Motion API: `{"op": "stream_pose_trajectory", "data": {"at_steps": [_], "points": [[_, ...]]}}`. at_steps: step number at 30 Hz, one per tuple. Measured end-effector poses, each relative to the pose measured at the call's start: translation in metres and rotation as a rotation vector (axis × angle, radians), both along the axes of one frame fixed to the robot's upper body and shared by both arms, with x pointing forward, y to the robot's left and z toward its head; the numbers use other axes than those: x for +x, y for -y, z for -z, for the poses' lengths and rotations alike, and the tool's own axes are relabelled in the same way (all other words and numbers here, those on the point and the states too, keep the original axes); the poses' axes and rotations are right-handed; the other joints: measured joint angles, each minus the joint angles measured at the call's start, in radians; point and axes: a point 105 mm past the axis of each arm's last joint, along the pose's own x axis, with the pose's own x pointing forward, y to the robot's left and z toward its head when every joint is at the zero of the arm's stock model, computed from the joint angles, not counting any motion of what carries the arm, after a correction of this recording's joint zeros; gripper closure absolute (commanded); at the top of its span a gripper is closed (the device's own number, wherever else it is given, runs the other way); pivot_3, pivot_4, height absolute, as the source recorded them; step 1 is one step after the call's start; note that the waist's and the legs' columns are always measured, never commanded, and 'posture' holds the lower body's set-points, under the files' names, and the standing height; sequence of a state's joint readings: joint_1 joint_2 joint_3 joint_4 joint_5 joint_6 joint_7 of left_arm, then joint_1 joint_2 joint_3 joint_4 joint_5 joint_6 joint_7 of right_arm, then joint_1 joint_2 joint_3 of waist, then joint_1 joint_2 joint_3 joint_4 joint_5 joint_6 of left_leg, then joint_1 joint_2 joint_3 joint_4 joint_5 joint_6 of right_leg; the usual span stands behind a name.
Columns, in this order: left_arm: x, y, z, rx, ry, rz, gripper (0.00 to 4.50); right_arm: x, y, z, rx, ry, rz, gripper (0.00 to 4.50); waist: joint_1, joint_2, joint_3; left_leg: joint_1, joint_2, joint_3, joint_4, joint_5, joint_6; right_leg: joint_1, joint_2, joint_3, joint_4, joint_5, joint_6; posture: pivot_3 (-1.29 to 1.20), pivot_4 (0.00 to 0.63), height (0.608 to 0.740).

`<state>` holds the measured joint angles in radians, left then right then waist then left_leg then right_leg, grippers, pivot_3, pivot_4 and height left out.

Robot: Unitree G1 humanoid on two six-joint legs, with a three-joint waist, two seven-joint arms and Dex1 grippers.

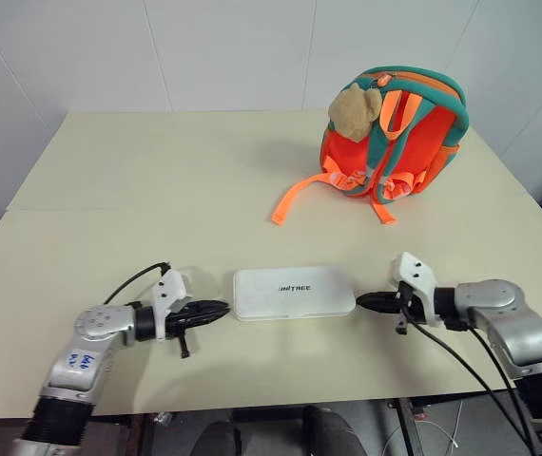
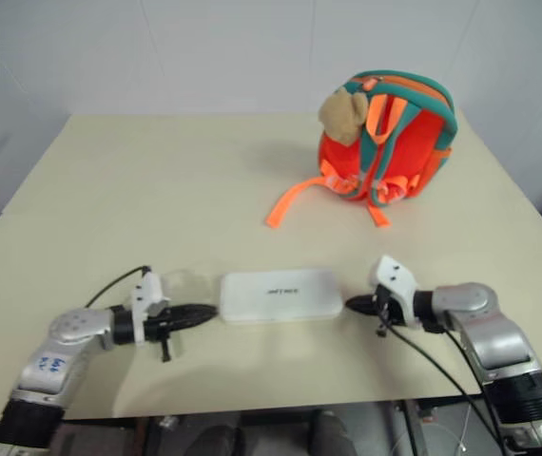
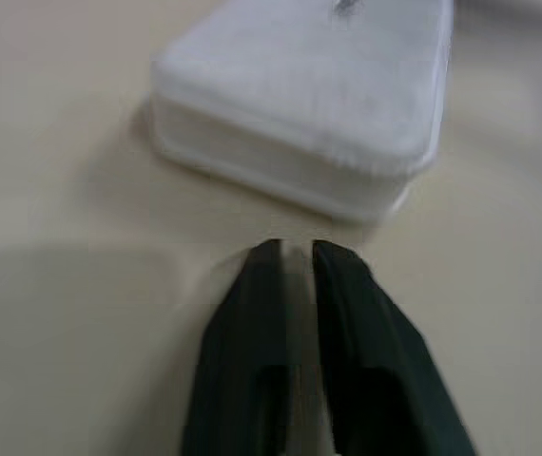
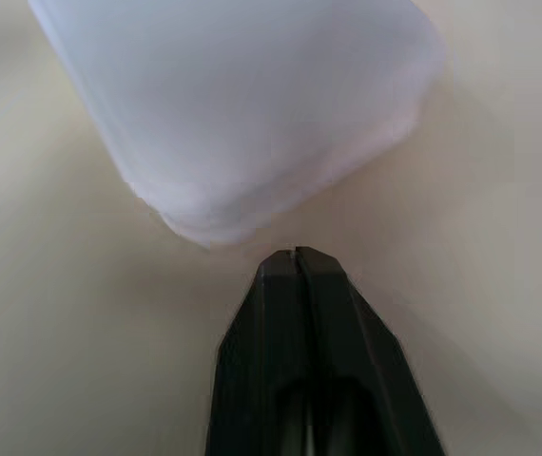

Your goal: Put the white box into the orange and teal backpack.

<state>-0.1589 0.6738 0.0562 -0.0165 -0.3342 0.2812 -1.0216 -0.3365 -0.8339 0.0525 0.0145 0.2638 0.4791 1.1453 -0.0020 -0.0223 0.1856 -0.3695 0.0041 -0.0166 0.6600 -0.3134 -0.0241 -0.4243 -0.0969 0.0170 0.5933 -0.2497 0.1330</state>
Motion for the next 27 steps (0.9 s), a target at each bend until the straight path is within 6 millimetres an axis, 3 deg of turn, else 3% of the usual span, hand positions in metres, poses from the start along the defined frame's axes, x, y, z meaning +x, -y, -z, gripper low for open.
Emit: {"op": "stream_pose_trajectory", "data": {"at_steps": [3, 7, 9, 10, 14, 19, 27], "points": [[0.007, -0.016, -0.007, -0.037, -0.070, -0.063, 2.08, 0.006, 0.008, -0.017, 0.031, -0.014, 0.026, 1.81, 0.000, 0.000, 0.000, 0.000, 0.000, 0.000, 0.000, 0.000, 0.000, 0.000, 0.000, 0.000, 0.000, 0.000, 0.000, 0.00, 0.150, 0.740], [0.012, -0.012, -0.019, -0.134, -0.221, -0.055, 0.80, 0.013, 0.001, -0.038, 0.114, -0.057, 0.044, 0.40, 0.000, 0.000, 0.000, -0.001, 0.000, -0.001, 0.001, 0.000, 0.000, 0.000, 0.000, -0.001, 0.001, 0.000, 0.000, 0.00, 0.150, 0.740], [0.014, -0.006, -0.022, -0.170, -0.293, -0.046, 0.23, 0.013, -0.002, -0.042, 0.154, -0.109, 0.061, 0.00, 0.001, 0.000, 0.000, -0.001, 0.000, -0.001, 0.001, 0.000, 0.000, 0.000, 0.000, -0.001, 0.002, 0.000, 0.000, 0.00, 0.150, 0.740], [0.015, -0.002, -0.024, -0.180, -0.328, -0.040, 0.02, 0.012, -0.004, -0.044, 0.173, -0.141, 0.070, 0.00, 0.001, 0.000, 0.000, -0.002, 0.000, -0.001, 0.001, 0.000, 0.001, 0.000, 0.000, -0.001, 0.002, 0.001, 0.000, 0.00, 0.150, 0.740], [0.015, 0.012, -0.023, -0.198, -0.453, -0.027, 0.02, 0.002, -0.011, -0.046, 0.222, -0.306, 0.094, 0.00, 0.000, 0.000, 0.000, -0.003, 0.000, -0.001, 0.001, -0.001, 0.002, 0.000, 0.000, -0.001, 0.001, 0.001, 0.000, 0.00, 0.150, 0.740], [0.021, 0.026, -0.023, -0.202, -0.486, -0.050, 0.02, 0.005, -0.019, -0.050, 0.233, -0.351, 0.134, 0.00, 0.000, 0.000, 0.000, -0.002, 0.000, 0.000, 0.001, -0.001, 0.002, 0.000, 0.000, 0.000, 0.000, 0.001, 0.000, 0.00, 0.150, 0.740], [0.025, 0.042, -0.019, -0.205, -0.478, -0.068, 0.02, 0.003, -0.035, -0.031, 0.194, -0.393, 0.117, 0.00, 0.005, 0.000, 0.000, -0.001, -0.002, -0.001, 0.003, -0.001, 0.001, 0.001, -0.002, 0.000, 0.000, 0.001, 0.001, 0.00, 0.150, 0.740]]}}
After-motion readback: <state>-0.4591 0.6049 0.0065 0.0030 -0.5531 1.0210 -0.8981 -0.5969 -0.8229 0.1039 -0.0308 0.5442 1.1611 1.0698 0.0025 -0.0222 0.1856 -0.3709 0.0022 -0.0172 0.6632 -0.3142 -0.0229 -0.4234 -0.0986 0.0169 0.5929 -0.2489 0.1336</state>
